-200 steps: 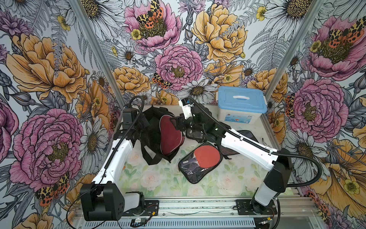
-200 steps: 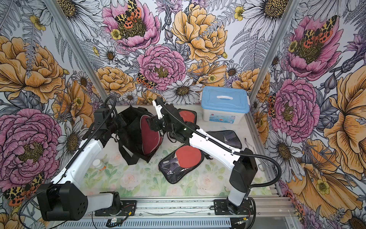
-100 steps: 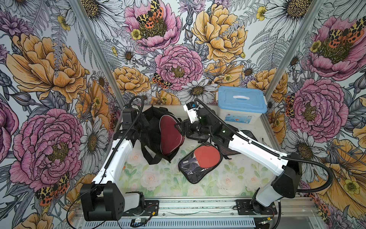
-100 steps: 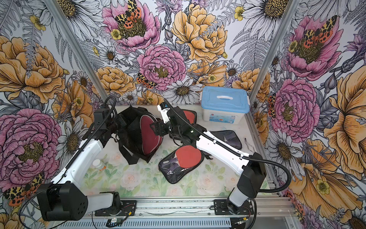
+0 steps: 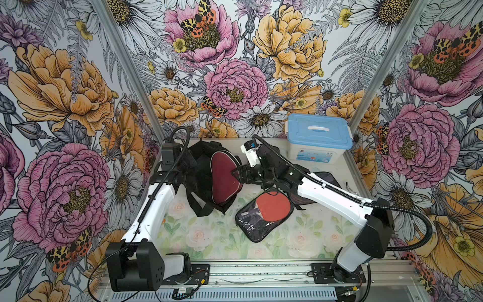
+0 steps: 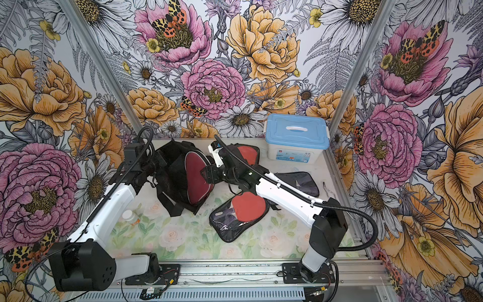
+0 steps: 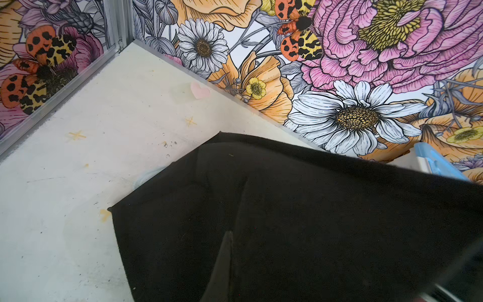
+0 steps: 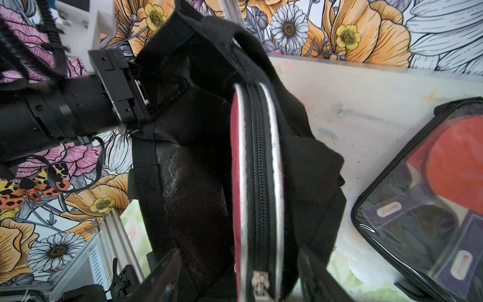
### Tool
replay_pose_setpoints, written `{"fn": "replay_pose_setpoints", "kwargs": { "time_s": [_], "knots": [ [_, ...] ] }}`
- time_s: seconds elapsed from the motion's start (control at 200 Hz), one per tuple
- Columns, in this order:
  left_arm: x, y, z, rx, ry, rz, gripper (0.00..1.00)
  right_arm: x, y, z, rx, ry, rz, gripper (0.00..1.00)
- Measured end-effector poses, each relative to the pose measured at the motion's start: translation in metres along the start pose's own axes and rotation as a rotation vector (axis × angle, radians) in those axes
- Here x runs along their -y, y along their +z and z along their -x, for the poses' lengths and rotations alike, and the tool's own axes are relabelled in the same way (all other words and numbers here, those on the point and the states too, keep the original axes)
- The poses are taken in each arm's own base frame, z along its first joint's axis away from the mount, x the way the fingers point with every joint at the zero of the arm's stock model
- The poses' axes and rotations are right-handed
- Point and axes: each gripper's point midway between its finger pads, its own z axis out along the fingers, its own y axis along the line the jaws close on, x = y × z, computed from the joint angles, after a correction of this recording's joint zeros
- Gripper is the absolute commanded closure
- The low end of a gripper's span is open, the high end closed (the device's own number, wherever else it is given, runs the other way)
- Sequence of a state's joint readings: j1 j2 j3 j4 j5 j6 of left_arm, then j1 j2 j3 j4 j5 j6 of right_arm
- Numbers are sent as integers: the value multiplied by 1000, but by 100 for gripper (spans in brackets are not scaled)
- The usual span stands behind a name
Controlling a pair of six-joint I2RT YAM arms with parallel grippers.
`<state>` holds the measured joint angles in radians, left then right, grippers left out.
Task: Remove the ping pong set from the canvas bag
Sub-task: Pick up the ping pong set from the canvas bag.
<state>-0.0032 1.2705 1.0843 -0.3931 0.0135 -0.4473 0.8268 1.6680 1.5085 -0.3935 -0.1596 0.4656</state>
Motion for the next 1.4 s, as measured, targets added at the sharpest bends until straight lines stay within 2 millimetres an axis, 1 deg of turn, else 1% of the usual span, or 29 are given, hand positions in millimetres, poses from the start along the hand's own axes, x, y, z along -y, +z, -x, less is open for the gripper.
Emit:
{"fn": "replay_pose_setpoints", "kwargs": {
  "time_s": [0.08, 0.17, 0.245, 0.325, 0.445, 0.62, 0.916, 1.121, 1.266, 1.401],
  "knots": [
    [0, 0, 0, 0, 0, -1, 100, 3, 9, -1, -12, -12, -14, 33],
    [0, 0, 0, -1, 0, -3, 100, 4, 16, 1, -16, -25, -21, 38],
    [0, 0, 0, -1, 0, -3, 100, 3, 20, 3, -15, -40, -25, 39],
    [0, 0, -1, -1, 0, -3, 100, 0, 19, 6, -10, -51, -33, 39],
    [0, 1, -1, 3, 0, -6, 100, -11, 17, 9, 3, -82, -34, 40],
    [1, 2, -1, 6, 1, -12, 100, -20, 17, 3, -5, -122, -57, 41],
    [3, 2, 0, 9, 2, -16, 100, -37, 11, 1, -8, -176, -83, 43],
    [2, 3, -1, 9, 2, -16, 100, -49, 7, 7, 2, -195, -82, 45],
    [2, 3, -1, 9, 2, -16, 100, -53, 18, 7, -1, -200, -87, 47],
    [3, 3, -1, 10, 2, -20, 100, -51, 35, -2, -33, -204, -97, 48]
  ]
}}
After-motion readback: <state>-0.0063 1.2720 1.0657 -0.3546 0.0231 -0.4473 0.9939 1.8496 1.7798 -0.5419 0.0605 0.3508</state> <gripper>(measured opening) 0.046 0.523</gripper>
